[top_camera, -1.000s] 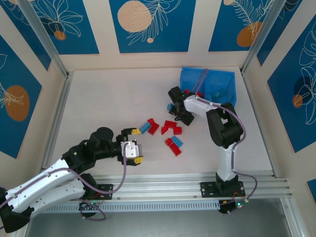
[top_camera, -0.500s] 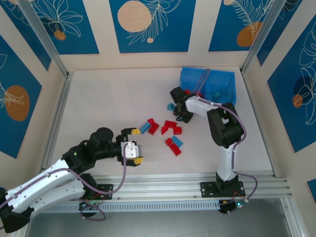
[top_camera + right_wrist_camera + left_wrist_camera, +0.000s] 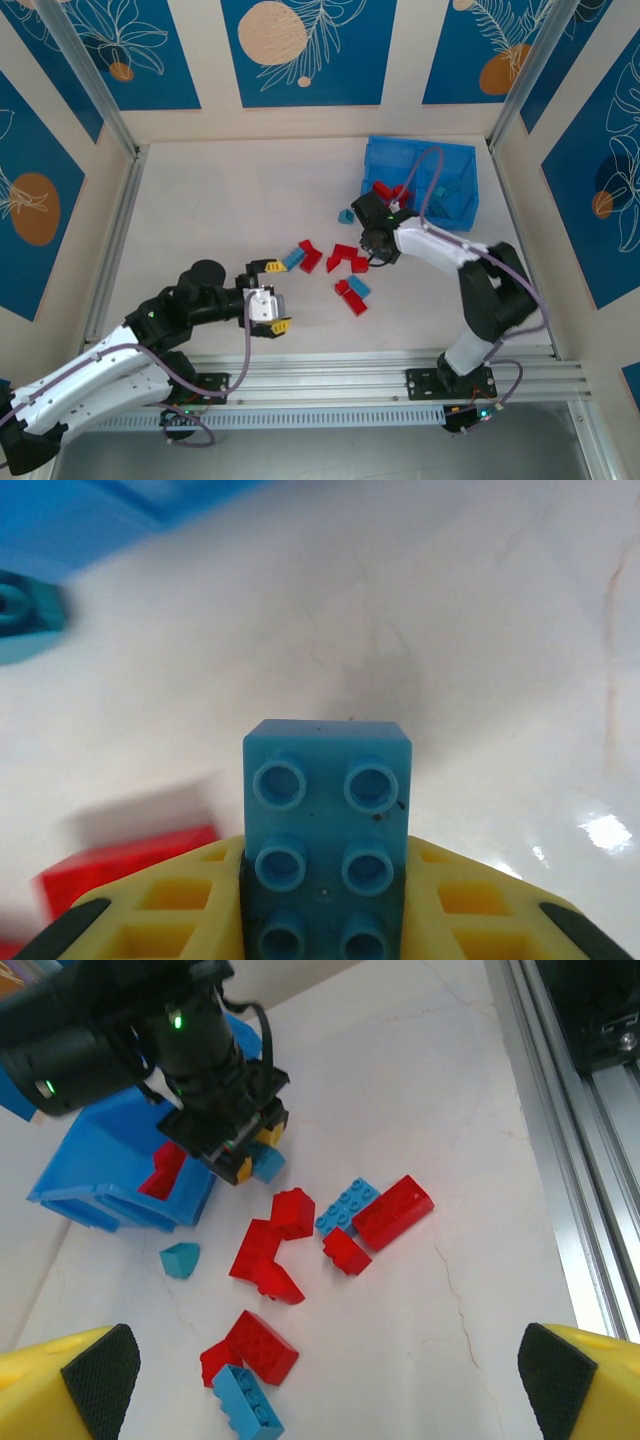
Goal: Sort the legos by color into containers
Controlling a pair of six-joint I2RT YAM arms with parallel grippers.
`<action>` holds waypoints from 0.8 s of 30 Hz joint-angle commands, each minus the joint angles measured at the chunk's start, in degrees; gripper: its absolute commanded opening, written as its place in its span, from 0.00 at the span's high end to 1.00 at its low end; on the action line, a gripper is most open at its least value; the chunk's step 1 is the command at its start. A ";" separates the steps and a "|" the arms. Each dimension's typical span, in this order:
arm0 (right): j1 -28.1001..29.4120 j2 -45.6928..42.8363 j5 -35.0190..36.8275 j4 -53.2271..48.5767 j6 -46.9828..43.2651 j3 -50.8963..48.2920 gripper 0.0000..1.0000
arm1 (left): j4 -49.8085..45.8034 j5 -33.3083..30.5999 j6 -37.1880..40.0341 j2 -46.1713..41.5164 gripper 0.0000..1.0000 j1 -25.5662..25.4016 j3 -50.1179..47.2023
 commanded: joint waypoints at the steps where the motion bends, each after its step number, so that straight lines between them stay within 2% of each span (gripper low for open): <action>1: 0.89 -9.15 8.55 -0.40 -6.35 -1.21 0.73 | 4.44 2.99 -1.76 -1.13 0.00 1.49 -0.84; 5: -1.96 -17.01 15.19 3.07 -17.83 -1.69 0.73 | 4.58 2.29 -2.08 -0.73 0.00 3.07 -0.85; 7: -6.85 -17.84 14.18 4.81 -22.98 -0.72 0.73 | 4.81 2.04 -2.38 -0.82 0.00 3.74 -0.92; 10: -16.65 -15.34 8.14 8.19 -27.49 0.92 0.73 | 5.05 1.98 -2.52 -0.90 0.00 4.57 -1.09; 13: -25.23 -8.36 1.38 8.96 -28.66 5.20 0.74 | 5.11 2.00 -2.59 -0.82 0.00 5.19 -1.36; 16: -30.22 0.80 -2.71 7.02 -28.92 12.32 0.74 | 4.99 1.36 -2.41 -0.82 0.00 5.73 -1.78; 21: -32.80 15.62 -5.07 0.28 -28.28 26.67 0.72 | 4.43 -1.01 -2.06 -1.21 0.00 6.16 -1.82; 24: -33.05 21.13 -2.53 -4.05 -27.64 33.15 0.64 | 4.22 -2.82 -1.87 -1.54 0.00 6.34 -2.18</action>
